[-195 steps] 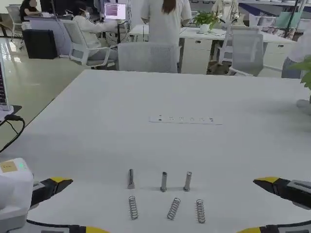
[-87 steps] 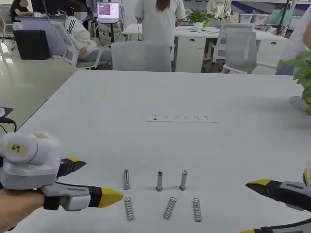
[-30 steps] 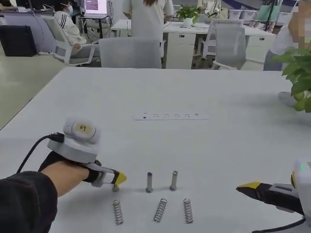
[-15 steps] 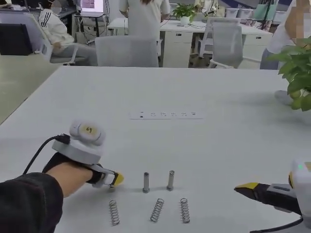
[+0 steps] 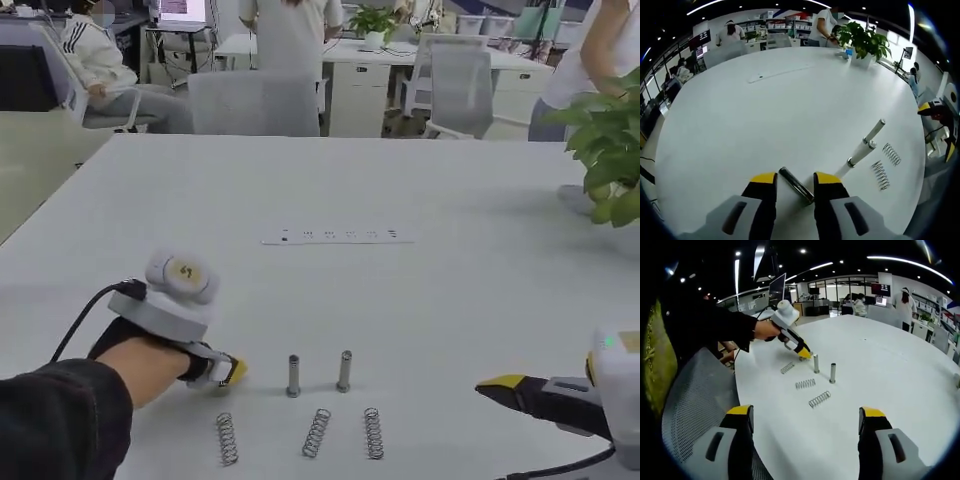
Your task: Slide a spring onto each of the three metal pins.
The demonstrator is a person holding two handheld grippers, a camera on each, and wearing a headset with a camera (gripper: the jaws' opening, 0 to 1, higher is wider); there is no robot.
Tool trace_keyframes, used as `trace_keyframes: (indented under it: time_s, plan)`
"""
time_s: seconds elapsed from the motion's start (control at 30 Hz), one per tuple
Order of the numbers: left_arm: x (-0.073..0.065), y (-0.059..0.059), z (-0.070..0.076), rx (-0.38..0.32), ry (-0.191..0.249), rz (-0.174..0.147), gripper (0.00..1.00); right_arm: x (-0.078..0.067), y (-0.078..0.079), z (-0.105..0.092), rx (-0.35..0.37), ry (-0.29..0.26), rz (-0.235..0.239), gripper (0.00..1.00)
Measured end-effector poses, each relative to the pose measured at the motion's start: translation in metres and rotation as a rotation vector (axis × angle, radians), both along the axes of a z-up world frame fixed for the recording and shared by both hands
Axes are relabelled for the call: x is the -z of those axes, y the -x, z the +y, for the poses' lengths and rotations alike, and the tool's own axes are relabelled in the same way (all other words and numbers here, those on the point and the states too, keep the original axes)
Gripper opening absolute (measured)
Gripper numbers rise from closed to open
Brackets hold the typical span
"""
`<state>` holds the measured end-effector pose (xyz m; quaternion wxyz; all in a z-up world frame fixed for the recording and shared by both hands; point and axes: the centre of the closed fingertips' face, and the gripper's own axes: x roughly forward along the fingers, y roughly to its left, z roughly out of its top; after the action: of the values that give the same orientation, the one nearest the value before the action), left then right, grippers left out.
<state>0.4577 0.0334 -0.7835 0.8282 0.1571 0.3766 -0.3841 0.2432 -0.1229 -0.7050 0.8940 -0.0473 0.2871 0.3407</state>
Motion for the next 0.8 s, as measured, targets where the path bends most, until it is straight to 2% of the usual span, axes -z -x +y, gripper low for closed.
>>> trace_keyframes:
  time_s: [0.4,0.8]
  plan:
    - [0.0058,-0.0016,0.0059,-0.010,-0.029,0.005,0.16,-0.0003,0.0006,0.0006,-0.004,0.002,0.002,0.86]
    - [0.0063,-0.0065,0.0091,-0.013,-0.050,-0.016,0.07,-0.0005,0.0015,0.0003,-0.010,0.008,0.008,0.85]
